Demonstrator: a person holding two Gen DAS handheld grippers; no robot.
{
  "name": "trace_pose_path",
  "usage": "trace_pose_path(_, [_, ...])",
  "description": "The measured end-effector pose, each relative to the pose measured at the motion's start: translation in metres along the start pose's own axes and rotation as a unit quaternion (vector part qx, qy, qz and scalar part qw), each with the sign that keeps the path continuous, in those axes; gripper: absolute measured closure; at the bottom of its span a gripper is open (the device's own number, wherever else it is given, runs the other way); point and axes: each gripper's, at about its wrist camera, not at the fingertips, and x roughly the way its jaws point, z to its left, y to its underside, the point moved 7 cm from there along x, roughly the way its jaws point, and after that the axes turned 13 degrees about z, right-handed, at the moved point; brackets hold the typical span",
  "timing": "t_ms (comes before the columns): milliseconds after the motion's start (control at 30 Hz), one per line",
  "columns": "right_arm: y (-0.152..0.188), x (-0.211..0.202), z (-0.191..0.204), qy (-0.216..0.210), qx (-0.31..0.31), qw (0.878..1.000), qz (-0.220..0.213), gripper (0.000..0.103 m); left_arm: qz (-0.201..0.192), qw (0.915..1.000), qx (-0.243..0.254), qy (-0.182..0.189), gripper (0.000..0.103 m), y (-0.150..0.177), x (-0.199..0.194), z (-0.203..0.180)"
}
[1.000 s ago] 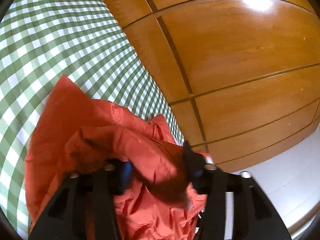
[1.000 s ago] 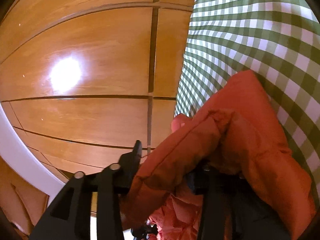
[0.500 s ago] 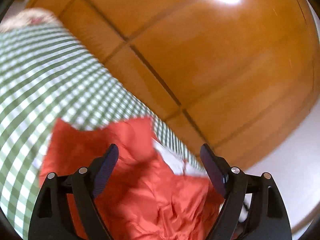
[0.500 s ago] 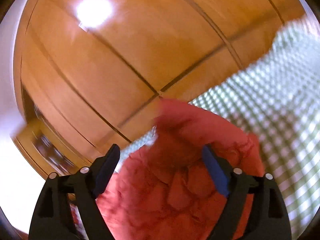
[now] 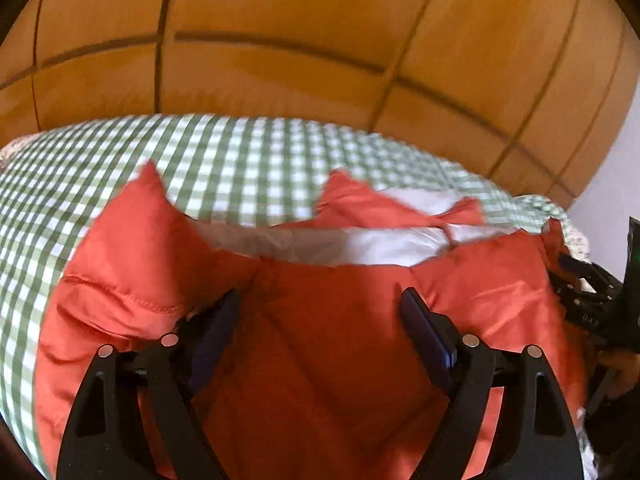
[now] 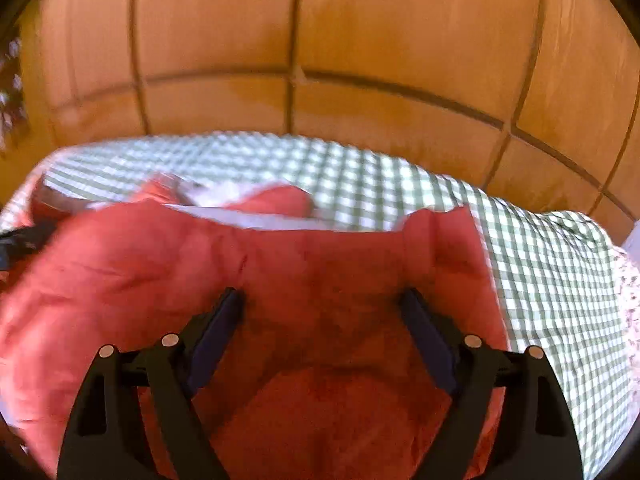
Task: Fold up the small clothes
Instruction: 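Lay the hem on the jacket and press the fold flat with both grippers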
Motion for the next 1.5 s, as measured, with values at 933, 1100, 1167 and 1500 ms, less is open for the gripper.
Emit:
trace_pose_path(933, [0.006, 0.033, -0.016, -0.061, 0.071, 0.995, -0.041, 0.008, 0.040, 0.9990, 0.014, -0.013, 0.020, -0.045, 0.060, -0.096])
trace_pose_path(1100, [0.005, 0.034, -0.021, -0.089, 0.087, 0.991, -0.044, 0.007, 0.020, 0.9994, 0.005, 0.029, 0.017, -0.042, 0.086, -0.083])
trace_pose_path(1167, [0.005, 0.035, -0.020, -0.089, 0.086, 0.991, -0.044, 0.006, 0.012, 0.9994, 0.008, 0.031, 0.017, -0.040, 0.088, -0.083])
trace_pose_path(1500, [0.005, 0.037, -0.017, -0.076, 0.081, 0.993, -0.044, 0.005, 0.001, 0.9987, 0.007, 0.050, 0.016, -0.037, 0.096, -0.081])
